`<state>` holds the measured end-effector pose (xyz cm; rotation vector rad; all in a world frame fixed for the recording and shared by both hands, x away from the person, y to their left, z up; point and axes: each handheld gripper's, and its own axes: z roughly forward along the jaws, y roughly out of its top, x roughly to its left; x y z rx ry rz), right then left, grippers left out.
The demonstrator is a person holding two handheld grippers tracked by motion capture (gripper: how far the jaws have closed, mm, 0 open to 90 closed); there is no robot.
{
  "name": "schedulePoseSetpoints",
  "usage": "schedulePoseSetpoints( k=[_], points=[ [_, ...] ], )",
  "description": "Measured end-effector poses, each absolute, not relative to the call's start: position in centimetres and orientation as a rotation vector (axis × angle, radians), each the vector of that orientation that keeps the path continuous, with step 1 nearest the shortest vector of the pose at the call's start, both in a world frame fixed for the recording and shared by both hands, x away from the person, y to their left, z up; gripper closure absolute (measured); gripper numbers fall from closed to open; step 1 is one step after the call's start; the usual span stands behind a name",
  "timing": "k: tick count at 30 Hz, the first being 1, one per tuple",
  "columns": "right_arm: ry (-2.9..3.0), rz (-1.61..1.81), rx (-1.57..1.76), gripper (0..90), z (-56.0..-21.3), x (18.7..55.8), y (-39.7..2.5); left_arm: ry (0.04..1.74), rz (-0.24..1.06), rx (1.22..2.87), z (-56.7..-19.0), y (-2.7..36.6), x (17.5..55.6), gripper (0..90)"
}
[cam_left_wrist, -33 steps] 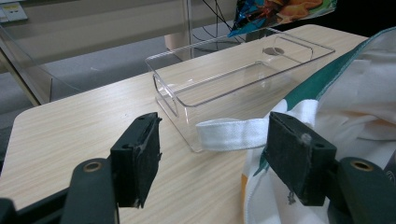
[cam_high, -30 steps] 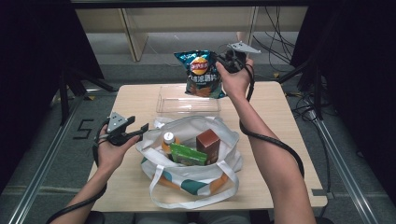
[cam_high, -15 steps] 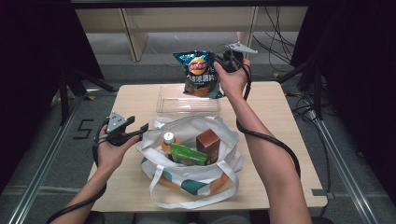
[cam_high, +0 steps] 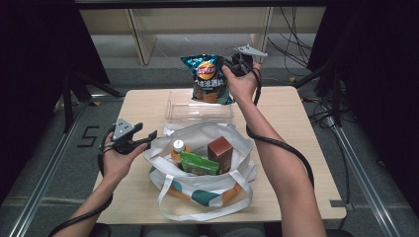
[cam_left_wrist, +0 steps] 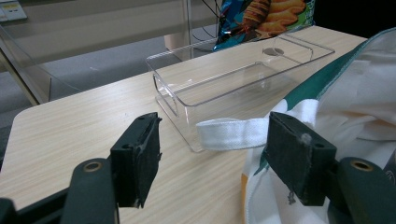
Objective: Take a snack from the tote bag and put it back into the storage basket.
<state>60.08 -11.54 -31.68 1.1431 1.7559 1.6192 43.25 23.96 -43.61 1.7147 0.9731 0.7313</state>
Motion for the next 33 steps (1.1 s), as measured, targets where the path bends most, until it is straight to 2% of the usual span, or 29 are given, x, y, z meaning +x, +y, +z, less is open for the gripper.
schedulePoseSetpoints(
  k=[9, 11, 13, 27, 33],
  points=[
    [1.761, 1.620, 1.134, 90.0, -31.8, 60.8, -11.0, 0.984, 0.739, 1.718, -43.6, 24.0, 43.2, 34.5],
    [1.753, 1.627, 1.144, 90.0, -31.8, 60.9, -10.9, 0.942, 0.730, 1.721, -43.6, 24.1, 43.4, 34.5],
    [1.766, 1.619, 1.140, 90.0, -31.9, 60.9, -10.8, 0.990, 0.737, 1.713, -43.6, 24.1, 43.2, 34.5],
    [1.763, 1.621, 1.144, 90.0, -32.2, 61.6, -10.3, 1.006, 0.728, 1.713, -43.6, 24.0, 43.1, 34.5],
    [1.757, 1.629, 1.149, 90.0, -32.2, 61.7, -10.2, 0.970, 0.745, 1.723, -43.5, 24.2, 43.3, 34.5]
  ],
)
